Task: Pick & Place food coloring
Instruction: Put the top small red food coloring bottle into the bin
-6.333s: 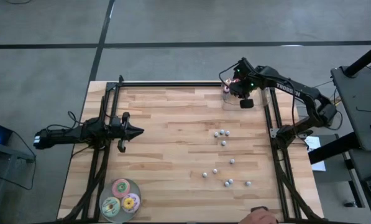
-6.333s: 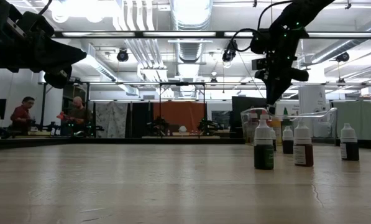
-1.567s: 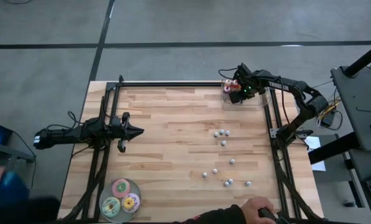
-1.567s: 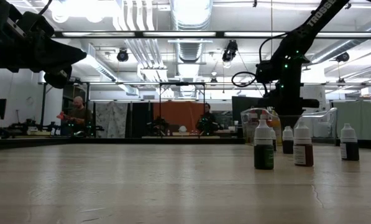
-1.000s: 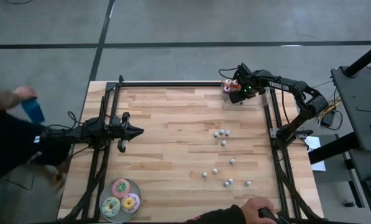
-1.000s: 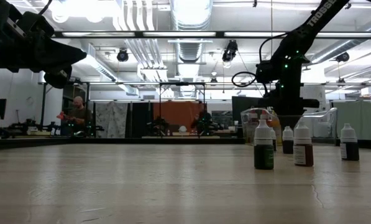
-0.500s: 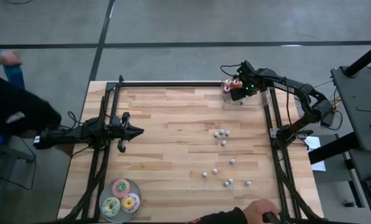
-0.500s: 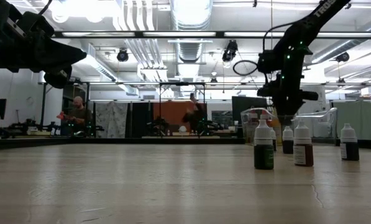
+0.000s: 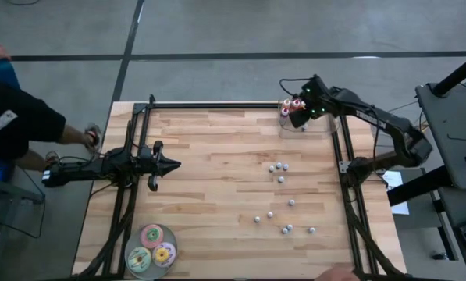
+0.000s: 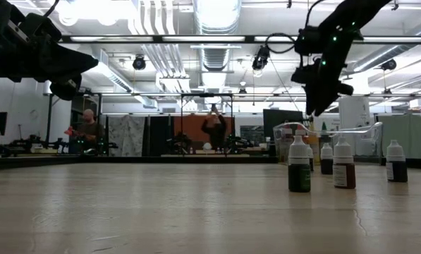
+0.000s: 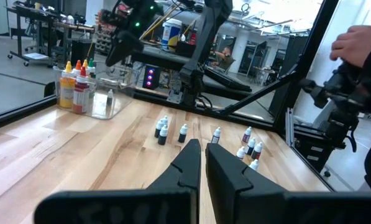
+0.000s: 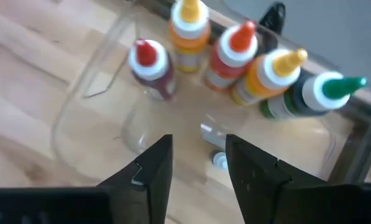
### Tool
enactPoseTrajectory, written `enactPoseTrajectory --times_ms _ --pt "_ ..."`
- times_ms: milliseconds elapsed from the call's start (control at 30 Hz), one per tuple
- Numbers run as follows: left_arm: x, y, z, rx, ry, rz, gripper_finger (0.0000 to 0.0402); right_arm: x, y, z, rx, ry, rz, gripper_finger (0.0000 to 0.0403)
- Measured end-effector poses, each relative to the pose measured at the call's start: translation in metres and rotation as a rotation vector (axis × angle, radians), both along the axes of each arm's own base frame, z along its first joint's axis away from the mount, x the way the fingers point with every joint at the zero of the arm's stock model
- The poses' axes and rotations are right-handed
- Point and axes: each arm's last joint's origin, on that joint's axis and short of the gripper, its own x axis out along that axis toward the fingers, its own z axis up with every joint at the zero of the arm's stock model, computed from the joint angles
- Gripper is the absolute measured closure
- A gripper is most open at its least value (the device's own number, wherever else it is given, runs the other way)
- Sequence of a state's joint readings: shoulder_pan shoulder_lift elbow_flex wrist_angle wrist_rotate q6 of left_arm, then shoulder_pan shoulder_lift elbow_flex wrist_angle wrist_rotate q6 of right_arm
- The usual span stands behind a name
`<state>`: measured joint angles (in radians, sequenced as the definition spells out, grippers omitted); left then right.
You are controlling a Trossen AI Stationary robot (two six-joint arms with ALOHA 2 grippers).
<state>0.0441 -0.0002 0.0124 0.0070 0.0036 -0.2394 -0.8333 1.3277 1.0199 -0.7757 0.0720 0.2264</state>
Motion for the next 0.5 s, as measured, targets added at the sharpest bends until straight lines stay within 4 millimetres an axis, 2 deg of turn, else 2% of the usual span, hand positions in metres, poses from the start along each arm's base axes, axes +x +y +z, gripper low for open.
enactPoseTrajectory --times_ms 200,500 --pt "0.0 0.0 0.0 0.0 0.0 0.0 0.0402 0.002 0.014 0.011 -0.042 -0.012 0.136 0.0246" --pt "0.0 0.0 0.0 0.0 0.0 0.0 0.0402 0.017 0.038 0.011 -0.029 0.03 0.343 0.0231"
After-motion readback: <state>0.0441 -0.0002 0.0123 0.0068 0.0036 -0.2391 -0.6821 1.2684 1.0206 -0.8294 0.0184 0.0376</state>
